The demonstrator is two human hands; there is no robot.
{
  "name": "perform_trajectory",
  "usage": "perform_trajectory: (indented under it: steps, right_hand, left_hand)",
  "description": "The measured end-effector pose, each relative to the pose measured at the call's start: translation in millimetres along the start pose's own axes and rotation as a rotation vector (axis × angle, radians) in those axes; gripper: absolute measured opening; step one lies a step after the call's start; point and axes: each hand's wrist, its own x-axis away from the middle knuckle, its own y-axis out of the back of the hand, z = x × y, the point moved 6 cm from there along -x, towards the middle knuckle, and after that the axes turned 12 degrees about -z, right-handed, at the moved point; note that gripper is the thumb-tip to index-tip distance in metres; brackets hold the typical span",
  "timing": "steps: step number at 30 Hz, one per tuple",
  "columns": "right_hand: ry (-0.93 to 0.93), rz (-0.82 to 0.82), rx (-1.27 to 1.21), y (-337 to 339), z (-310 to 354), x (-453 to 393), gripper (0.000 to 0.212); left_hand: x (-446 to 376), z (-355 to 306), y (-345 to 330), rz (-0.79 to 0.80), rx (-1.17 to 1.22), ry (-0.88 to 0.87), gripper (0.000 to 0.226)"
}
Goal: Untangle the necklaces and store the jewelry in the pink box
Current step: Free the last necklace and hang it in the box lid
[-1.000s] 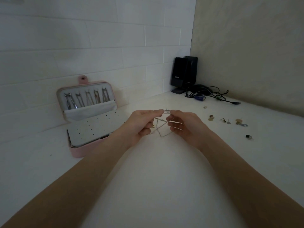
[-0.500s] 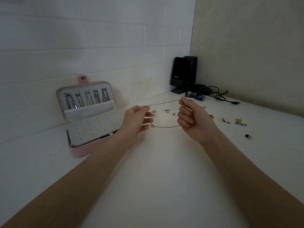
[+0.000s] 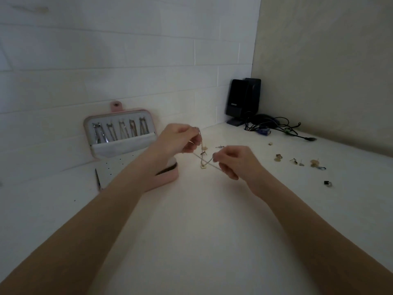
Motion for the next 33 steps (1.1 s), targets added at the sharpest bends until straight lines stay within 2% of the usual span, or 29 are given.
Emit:
perform_trajectory:
  steps: [5,9,11,14,17,21,24,27,29,33]
  right_hand:
    - [0.121,0.090,0.182,-28,8,0,0.012]
    - [0.217,0.124,0.475,-44,29,-13,0.035]
    - [0.218,0.189,0.394,-57,50,-15,0.032]
    - [0.086,0.290,0.099,-70,69,-12,0.012]
    - [-0.063,0.390,-0.071,-75,66,-11,0.011]
    - [-0.156,0.325,-0.191,-74,70,-14,0.009]
    - [-0.132,0.247,-0.176,-70,74,-22,0.010]
    - [-0.031,0.151,-0.019,-63,80,-32,0.015]
    - [-0.005,0.137,-0.001,-65,87,-39,0.013]
    - [0.044,0.187,-0.003,-87,109,-54,0.010]
  left_hand:
    - [-15,-13,32,0.055,-0.196,-0.037,0.026]
    - [-18,-26,38,0.092,-0.314,-0.143,0.025]
    - [-16,-35,28,0.158,-0.509,-0.267,0.026]
    - [-18,-49,23,0.167,-0.747,-0.397,0.028]
    - [-22,-64,40,0.107,-0.705,-0.390,0.026]
    - [-26,-69,69,0.011,-0.611,-0.332,0.027]
    - [-27,-62,92,-0.046,-0.322,-0.164,0.023]
    - [-27,-49,117,-0.048,-0.053,-0.014,0.020]
    - [-28,-38,134,-0.039,-0.028,0.039,0.018]
    - [-34,-19,164,-0.081,-0.164,0.020,0.017]
